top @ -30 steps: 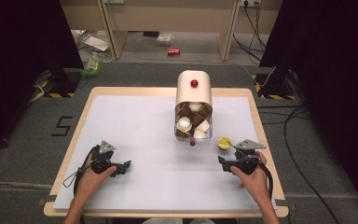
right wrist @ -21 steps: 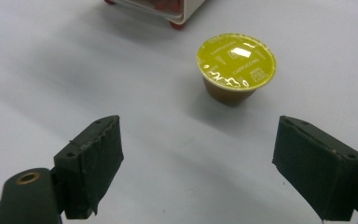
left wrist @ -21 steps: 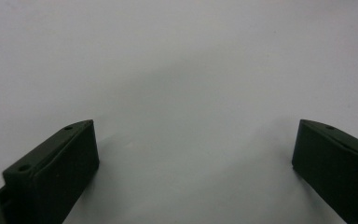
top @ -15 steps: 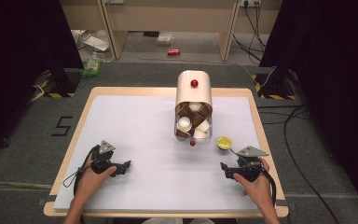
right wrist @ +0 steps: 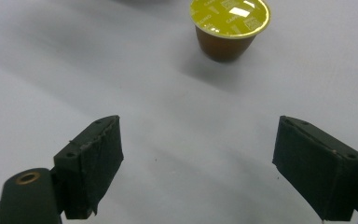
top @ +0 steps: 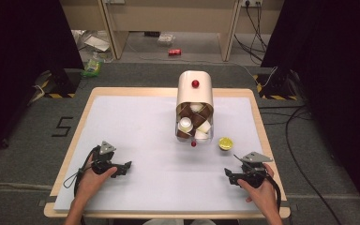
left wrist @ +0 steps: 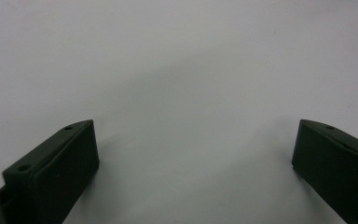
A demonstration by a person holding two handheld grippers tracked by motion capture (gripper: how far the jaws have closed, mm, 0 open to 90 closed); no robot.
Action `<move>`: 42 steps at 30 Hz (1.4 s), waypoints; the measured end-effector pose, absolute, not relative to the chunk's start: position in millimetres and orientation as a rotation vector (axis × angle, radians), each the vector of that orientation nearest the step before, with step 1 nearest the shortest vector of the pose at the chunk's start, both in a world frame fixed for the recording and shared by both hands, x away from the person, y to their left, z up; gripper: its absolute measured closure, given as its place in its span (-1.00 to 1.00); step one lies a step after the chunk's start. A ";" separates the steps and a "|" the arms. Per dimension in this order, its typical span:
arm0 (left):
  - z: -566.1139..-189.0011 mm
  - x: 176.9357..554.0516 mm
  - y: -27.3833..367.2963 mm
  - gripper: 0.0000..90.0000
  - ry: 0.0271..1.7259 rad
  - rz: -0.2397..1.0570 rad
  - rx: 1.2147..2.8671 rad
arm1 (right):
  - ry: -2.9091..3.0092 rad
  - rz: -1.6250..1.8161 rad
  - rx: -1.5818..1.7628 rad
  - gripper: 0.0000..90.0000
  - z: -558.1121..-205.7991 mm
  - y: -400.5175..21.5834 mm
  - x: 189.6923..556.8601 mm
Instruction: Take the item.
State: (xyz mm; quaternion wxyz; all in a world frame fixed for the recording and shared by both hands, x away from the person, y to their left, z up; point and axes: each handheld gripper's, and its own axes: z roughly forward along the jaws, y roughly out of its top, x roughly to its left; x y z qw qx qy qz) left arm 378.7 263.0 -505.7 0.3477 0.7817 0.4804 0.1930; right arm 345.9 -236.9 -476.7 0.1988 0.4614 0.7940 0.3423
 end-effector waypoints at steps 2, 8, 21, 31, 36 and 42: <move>-505.7 378.7 263.0 -1.00 1.246 0.501 2.027 | 2.221 0.955 1.296 -0.64 -477.5 -238.1 344.0; -505.7 378.7 263.0 -1.00 1.246 0.501 2.027 | 2.219 0.953 1.303 -0.64 -479.4 -240.9 339.0; -505.5 378.7 263.0 -1.00 1.246 0.501 2.030 | 2.228 0.945 1.314 -0.64 -483.8 -244.6 329.0; -505.6 378.7 263.0 -1.00 1.246 0.501 2.030 | 2.253 0.910 1.307 -0.67 -492.4 -243.5 324.4; -505.5 378.6 263.0 -1.00 1.246 0.501 2.030 | 2.202 0.928 1.326 -0.67 -495.3 -242.5 318.3; -505.5 378.6 263.0 -1.00 1.246 0.502 2.031 | 2.187 0.935 1.328 -0.67 -496.3 -242.5 311.8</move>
